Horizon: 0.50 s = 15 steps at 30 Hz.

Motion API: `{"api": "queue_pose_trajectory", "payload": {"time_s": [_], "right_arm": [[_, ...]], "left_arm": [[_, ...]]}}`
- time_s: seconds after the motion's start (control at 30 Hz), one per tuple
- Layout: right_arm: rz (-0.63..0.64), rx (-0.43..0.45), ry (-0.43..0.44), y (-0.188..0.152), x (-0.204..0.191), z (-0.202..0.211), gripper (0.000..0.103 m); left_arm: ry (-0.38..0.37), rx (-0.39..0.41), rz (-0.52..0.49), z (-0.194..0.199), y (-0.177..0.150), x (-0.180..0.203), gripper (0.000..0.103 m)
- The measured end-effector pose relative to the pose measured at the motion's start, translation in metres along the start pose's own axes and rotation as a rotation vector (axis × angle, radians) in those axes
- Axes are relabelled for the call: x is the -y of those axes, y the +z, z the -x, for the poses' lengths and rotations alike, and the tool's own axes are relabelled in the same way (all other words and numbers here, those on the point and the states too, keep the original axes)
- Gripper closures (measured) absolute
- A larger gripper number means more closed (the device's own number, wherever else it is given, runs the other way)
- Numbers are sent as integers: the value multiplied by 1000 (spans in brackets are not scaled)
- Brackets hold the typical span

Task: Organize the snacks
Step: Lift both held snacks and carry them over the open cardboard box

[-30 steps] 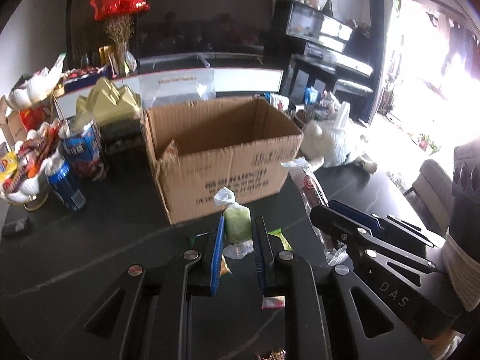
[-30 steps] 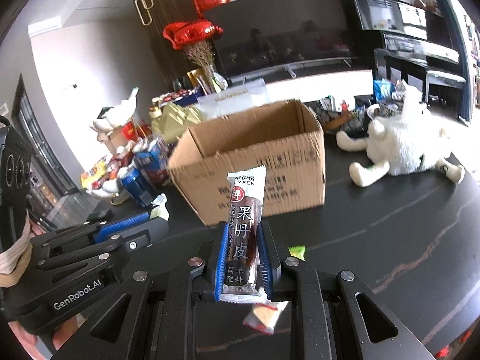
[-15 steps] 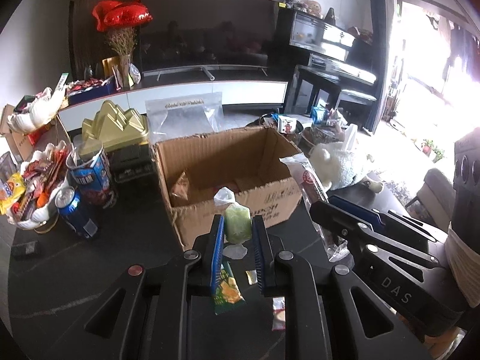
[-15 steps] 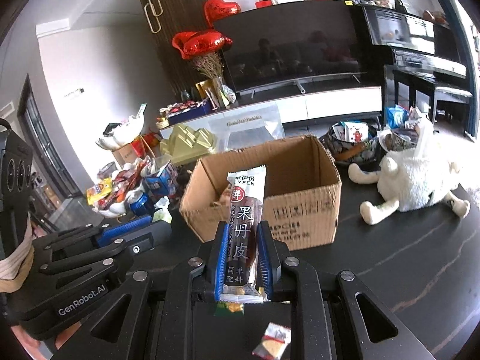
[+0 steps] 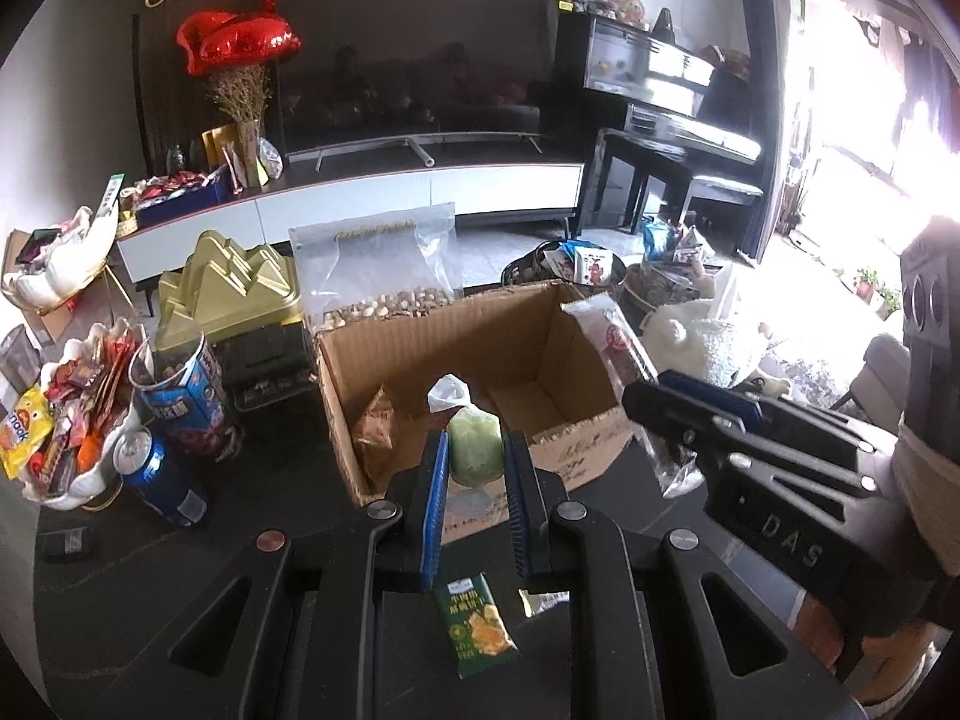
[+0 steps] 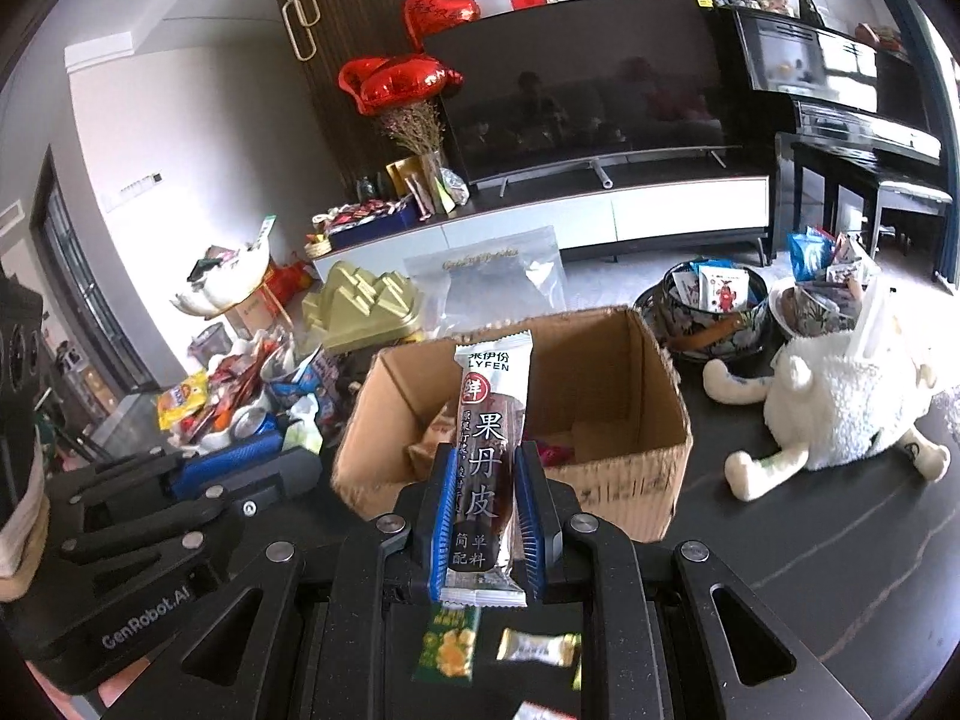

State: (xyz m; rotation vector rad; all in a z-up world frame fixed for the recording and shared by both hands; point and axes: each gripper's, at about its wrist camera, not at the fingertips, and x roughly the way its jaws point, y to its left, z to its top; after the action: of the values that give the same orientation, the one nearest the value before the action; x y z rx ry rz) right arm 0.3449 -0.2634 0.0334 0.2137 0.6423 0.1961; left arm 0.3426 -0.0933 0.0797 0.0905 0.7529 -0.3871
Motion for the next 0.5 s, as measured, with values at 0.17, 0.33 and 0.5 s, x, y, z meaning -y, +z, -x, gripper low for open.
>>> {"api": "queue_pose_trajectory", "payload": {"time_s": [0.17,0.33,0.5], "right_arm": [[-3,-3,3,12,7,-16,82],[-10,-15,6,18,12,-34,82],[-15,-28,6,22,16,-53,82]], "left_arm": [[-1,-15,8,-18,8,-5,84],[-1,-32,23,-36,15,-11,84],[6,-46,29,-53,21,-17,83]]}}
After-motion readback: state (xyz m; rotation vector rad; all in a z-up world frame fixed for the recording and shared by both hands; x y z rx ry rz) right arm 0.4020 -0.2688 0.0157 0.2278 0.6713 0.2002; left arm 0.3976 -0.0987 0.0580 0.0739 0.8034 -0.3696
